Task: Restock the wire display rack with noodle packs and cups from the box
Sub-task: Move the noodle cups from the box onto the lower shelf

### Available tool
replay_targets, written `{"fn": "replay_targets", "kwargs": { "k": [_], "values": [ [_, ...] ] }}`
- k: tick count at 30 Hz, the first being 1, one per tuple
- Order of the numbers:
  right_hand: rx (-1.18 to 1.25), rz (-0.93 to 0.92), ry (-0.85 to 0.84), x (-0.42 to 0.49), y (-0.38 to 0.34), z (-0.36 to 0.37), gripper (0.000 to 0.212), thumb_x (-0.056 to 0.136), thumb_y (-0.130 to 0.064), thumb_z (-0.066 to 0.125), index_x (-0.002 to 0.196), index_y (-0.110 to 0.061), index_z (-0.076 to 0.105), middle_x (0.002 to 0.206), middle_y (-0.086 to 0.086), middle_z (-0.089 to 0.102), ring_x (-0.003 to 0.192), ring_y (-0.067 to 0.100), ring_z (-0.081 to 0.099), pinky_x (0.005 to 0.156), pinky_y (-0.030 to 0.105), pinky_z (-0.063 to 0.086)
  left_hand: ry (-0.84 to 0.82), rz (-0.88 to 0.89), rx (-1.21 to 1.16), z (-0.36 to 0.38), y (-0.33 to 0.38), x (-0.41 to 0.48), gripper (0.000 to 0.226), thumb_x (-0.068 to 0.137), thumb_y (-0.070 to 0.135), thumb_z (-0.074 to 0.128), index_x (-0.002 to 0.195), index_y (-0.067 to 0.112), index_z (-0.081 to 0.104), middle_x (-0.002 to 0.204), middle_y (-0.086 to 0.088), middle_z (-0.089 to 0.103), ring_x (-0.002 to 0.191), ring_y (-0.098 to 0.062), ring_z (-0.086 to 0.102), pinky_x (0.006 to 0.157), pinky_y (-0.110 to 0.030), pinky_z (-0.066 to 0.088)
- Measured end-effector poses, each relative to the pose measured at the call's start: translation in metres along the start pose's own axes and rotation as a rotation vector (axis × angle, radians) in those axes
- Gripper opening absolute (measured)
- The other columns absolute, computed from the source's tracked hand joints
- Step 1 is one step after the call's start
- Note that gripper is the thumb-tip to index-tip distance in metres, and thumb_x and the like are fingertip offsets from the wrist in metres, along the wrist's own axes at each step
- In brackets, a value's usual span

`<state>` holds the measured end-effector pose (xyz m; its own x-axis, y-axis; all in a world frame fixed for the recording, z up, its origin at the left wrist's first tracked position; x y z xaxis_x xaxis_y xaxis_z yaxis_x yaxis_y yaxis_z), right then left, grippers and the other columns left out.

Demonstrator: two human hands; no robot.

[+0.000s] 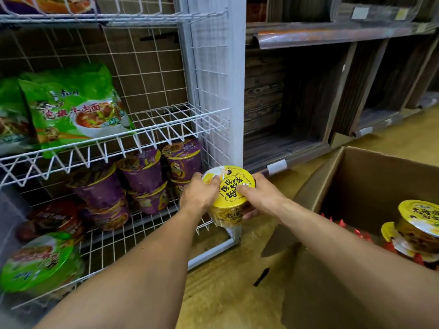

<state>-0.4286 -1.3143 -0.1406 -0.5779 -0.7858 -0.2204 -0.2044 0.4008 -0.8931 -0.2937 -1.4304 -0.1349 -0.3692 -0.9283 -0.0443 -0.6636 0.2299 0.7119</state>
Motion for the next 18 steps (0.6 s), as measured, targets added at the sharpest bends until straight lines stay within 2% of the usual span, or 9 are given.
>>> {"fn": "replay_targets", "kwargs": {
  "k": [3, 8, 11, 15, 18],
  "values": [
    [-0.013, -0.005, -0.023, 0.006, -0.001, 0.020, 0.039, 0.099, -0.032, 0.059, 0.133, -0.019, 0.043, 0.117, 0.009, 0.064, 0.071, 0.024, 0.076, 0.055, 0.034, 0.061, -0.001, -0.018, 0.046, -0.010, -0.015, 0.004, 0.058, 0.100, 0.055, 0.046, 0.142, 0.014, 0.045, 0.139, -0.016, 0.057, 0.129, -0.037, 0.052, 0.100, -0.038, 0.042],
    [-0.032, -0.004, -0.071, 0.011, -0.007, 0.053, 0.038, 0.100, -0.033, 0.059, 0.132, -0.021, 0.042, 0.119, 0.010, 0.062, 0.080, 0.027, 0.075, 0.060, 0.036, 0.063, -0.001, -0.067, 0.082, -0.027, -0.048, 0.015, 0.063, 0.099, 0.059, 0.044, 0.143, 0.014, 0.043, 0.143, -0.014, 0.055, 0.132, -0.037, 0.050, 0.105, -0.041, 0.044],
    [-0.034, -0.031, -0.109, 0.014, -0.015, 0.075, 0.035, 0.101, -0.033, 0.058, 0.130, -0.021, 0.044, 0.116, 0.008, 0.064, 0.079, 0.026, 0.075, 0.061, 0.036, 0.064, 0.008, -0.140, 0.051, -0.040, -0.069, 0.021, 0.066, 0.099, 0.060, 0.044, 0.146, 0.014, 0.041, 0.147, -0.011, 0.052, 0.134, -0.036, 0.048, 0.108, -0.043, 0.044],
    [-0.017, -0.091, -0.149, 0.019, -0.028, 0.104, 0.033, 0.100, -0.028, 0.060, 0.129, -0.026, 0.044, 0.115, 0.007, 0.066, 0.078, 0.027, 0.075, 0.059, 0.037, 0.063, 0.048, -0.268, -0.156, -0.059, -0.097, 0.024, 0.058, 0.090, 0.060, 0.055, 0.132, 0.021, 0.050, 0.129, -0.009, 0.059, 0.113, -0.036, 0.062, 0.086, -0.051, 0.060],
    [-0.013, -0.137, -0.162, 0.024, -0.035, 0.128, 0.041, 0.097, -0.028, 0.064, 0.133, -0.026, 0.046, 0.117, 0.004, 0.067, 0.086, 0.029, 0.074, 0.067, 0.044, 0.064, 0.081, -0.319, -0.196, -0.074, -0.117, 0.026, 0.060, 0.083, 0.062, 0.056, 0.126, 0.022, 0.052, 0.125, -0.005, 0.059, 0.111, -0.035, 0.063, 0.083, -0.050, 0.061]
  ]
}}
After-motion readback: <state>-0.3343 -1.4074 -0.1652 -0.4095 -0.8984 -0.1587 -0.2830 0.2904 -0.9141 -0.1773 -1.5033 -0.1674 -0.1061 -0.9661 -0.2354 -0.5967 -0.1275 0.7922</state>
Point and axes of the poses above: each hand's wrist, its own x-axis towards the middle knuckle, its own z-axis out of the palm, y = z × x, the point moved 6 cm from there along x, towards the middle knuckle
